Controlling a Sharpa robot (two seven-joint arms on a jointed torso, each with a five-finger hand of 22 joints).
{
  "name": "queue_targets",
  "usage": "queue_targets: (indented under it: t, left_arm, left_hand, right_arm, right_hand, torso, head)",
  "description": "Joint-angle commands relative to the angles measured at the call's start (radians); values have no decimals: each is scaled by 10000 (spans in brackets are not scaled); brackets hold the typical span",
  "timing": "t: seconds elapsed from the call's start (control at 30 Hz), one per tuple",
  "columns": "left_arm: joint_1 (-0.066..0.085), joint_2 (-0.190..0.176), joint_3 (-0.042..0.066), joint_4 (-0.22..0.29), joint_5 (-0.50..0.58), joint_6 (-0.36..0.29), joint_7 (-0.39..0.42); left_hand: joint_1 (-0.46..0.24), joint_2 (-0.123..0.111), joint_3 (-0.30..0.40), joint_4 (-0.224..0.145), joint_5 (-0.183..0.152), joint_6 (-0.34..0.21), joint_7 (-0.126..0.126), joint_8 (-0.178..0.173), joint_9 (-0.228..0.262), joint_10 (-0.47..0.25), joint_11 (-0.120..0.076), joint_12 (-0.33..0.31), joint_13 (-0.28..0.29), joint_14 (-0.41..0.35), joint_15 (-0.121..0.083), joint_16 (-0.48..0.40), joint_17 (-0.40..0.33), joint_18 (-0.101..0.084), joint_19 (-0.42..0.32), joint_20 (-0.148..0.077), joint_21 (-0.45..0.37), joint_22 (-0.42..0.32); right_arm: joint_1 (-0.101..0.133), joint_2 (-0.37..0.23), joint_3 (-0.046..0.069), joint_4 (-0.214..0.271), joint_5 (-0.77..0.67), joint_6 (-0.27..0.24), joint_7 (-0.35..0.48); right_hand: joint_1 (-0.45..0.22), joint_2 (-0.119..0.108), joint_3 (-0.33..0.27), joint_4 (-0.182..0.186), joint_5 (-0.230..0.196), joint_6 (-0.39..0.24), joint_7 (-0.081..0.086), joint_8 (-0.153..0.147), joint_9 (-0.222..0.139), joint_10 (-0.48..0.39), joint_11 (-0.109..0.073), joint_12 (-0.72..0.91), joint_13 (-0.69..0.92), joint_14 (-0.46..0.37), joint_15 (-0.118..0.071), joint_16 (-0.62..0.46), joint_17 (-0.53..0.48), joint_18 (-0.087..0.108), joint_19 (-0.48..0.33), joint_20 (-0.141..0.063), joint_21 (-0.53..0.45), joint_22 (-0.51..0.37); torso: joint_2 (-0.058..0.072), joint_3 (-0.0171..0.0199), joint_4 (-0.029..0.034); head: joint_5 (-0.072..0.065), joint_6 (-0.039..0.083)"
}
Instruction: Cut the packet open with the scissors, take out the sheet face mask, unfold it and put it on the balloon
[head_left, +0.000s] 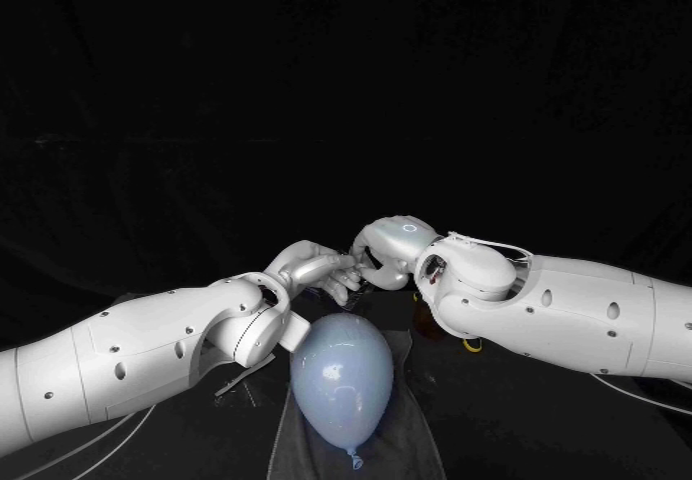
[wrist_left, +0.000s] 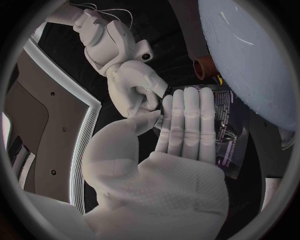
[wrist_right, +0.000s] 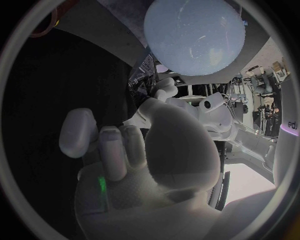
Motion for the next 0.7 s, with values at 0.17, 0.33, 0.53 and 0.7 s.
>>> queue_targets:
  t: [0.17, 0.33, 0.53, 0.7]
  left_arm:
    - [69, 47, 71, 143, 38, 319, 760]
    - [69, 45, 72, 153, 38, 301, 799]
    - [68, 40, 73, 165, 59, 280, 860]
    - [67, 40, 75, 170, 135, 280, 920]
  left_hand:
    - [14, 91, 1165, -1127, 68, 11, -63, 82, 32, 7, -82, -10, 16, -67, -16, 26, 18, 200, -72, 7, 78, 34]
    - [12, 98, 1168, -1124, 78, 5, -62, 89, 45, 6, -81, -10, 17, -68, -16, 28, 19, 200, -79, 8, 87, 40]
    - [12, 98, 1168, -1124, 78, 5, -62, 89, 45, 6, -81, -10, 17, -68, -16, 28, 19, 200, -79, 8, 87, 40]
    - [10, 109, 1171, -1117, 83, -4, -60, 94, 59, 2, -80, -11, 18, -72, -14, 28, 20, 200, -87, 9, 96, 46]
  right_arm:
    - [-58, 2, -55, -36, 216, 1188, -427]
    - [-57, 11, -56, -18, -67, 1437, -558]
    - [-57, 37, -62, 10, -733, 1544, -682]
    - [-60, 78, -71, 8, -1113, 1443, -663]
  right_hand:
    - [-231, -86, -121, 121, -71, 127, 23, -8, -24, 693, -67, 7, 2214, 1044, -49, 42, 2635, -2, 8, -2, -85, 212]
    - [-168, -233, -299, 116, -71, 266, -26, 40, -18, 715, -101, 36, 2240, 1044, -71, 42, 2635, -6, 24, -11, -65, 235]
    - [196, -223, -527, 2, -68, 863, -248, 384, 100, 782, -284, 119, 2314, 1044, -208, 42, 2635, -19, 78, -110, 11, 304]
    - [879, 373, -158, -264, -65, 1765, -673, 975, 379, 1045, -653, 462, 2635, 1044, -498, 42, 2635, -58, 206, -333, 237, 450]
  torso:
    - [2, 0, 2]
    - [7, -1, 3]
    - [0, -1, 1]
    - [1, 1, -2]
  head:
    - [-26, -23]
    - [-52, -47]
    - [-74, -74]
    - [-102, -80]
